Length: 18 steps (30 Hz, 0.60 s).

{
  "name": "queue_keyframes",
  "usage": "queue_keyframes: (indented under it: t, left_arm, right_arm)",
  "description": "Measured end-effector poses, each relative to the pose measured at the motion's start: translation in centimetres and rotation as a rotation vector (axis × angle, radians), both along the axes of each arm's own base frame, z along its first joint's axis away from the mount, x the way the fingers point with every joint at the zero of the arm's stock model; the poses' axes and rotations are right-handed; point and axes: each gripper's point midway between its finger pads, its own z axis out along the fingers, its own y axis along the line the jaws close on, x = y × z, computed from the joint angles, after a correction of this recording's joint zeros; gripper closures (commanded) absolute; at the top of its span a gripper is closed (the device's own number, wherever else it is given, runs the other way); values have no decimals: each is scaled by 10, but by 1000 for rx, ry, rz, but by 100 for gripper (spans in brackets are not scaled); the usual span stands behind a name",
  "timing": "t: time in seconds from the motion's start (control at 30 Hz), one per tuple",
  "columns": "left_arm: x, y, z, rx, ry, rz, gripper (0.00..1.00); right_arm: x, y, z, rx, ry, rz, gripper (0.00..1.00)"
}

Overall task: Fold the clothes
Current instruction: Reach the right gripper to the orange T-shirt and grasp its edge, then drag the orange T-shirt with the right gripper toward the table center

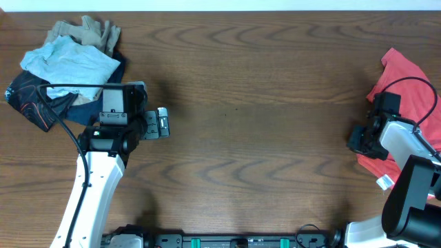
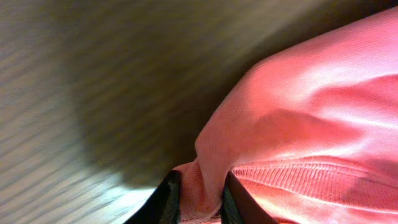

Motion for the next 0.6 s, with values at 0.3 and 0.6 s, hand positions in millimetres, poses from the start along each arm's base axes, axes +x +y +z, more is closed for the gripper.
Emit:
queue_keyframes:
  t: [0.3,0.6]
  left_arm:
    - [0,0,0,0,0,0,2]
    - [0,0,0,0,-1,0,2]
  right_arm:
    - [37,109,4,319,-137,317,87]
    - [74,264,46,594,-417,721,82]
